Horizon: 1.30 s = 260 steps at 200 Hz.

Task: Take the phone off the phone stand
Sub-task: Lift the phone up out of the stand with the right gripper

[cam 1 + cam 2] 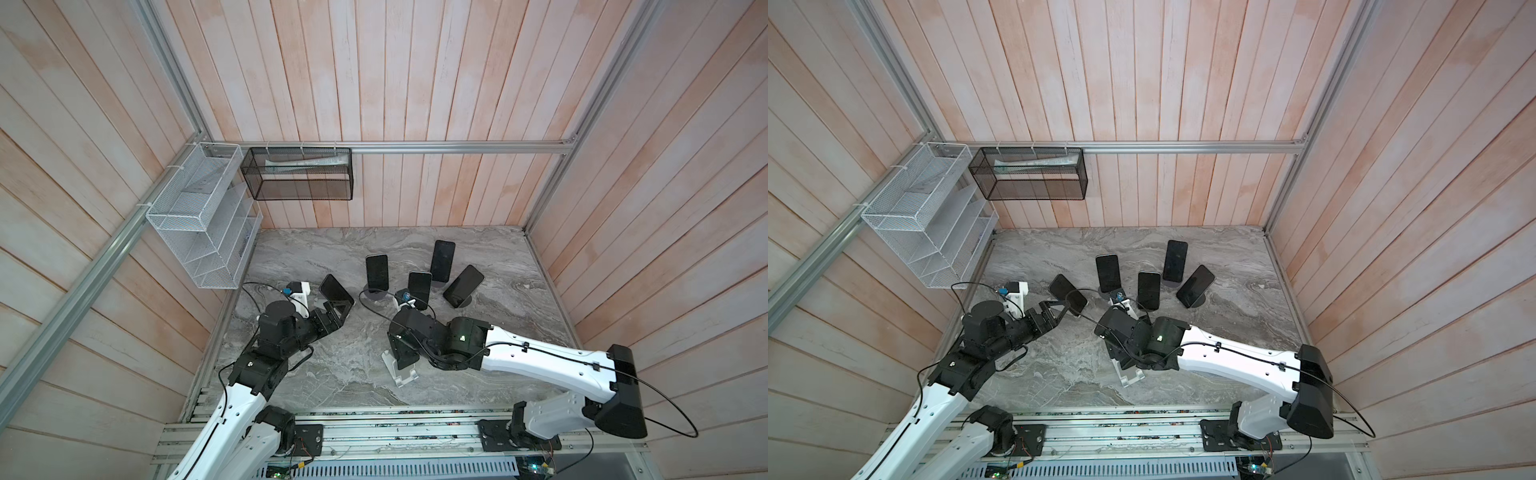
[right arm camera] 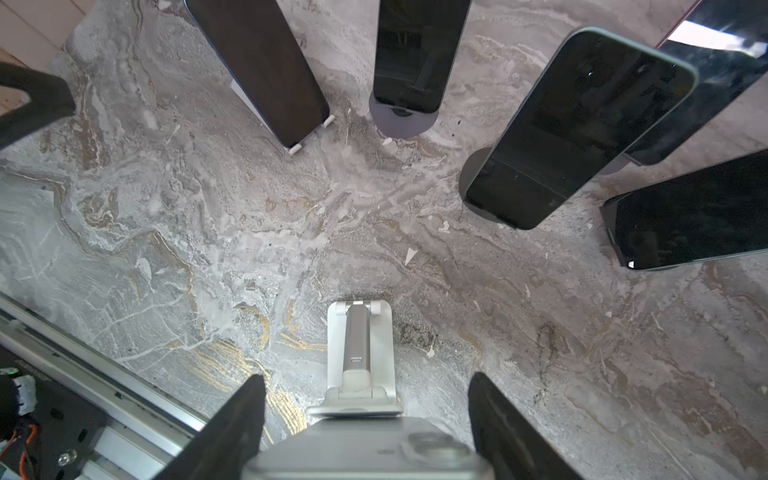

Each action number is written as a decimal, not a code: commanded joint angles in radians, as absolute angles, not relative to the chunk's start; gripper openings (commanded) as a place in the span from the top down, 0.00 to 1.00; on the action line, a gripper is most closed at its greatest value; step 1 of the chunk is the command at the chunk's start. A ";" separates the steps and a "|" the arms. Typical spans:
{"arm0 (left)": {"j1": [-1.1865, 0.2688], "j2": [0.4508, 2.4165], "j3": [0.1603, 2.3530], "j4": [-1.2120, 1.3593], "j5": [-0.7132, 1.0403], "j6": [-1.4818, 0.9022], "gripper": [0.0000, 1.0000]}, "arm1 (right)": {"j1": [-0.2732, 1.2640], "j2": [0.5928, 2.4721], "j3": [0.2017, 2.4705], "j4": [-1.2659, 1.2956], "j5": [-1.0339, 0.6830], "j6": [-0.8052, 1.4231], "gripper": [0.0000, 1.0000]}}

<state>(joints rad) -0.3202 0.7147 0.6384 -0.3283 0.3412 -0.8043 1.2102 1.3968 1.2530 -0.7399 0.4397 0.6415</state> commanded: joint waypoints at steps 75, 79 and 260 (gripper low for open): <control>-0.323 0.705 0.587 -0.237 0.382 -0.835 0.03 | 0.958 1.214 1.143 -0.806 0.313 0.523 0.34; -0.325 0.709 0.587 -0.232 0.391 -0.838 0.03 | 0.941 1.206 1.130 -0.798 0.298 0.522 0.34; -0.679 0.767 0.516 -0.075 0.233 -0.947 0.08 | 0.708 1.247 0.997 -0.864 0.123 0.473 0.35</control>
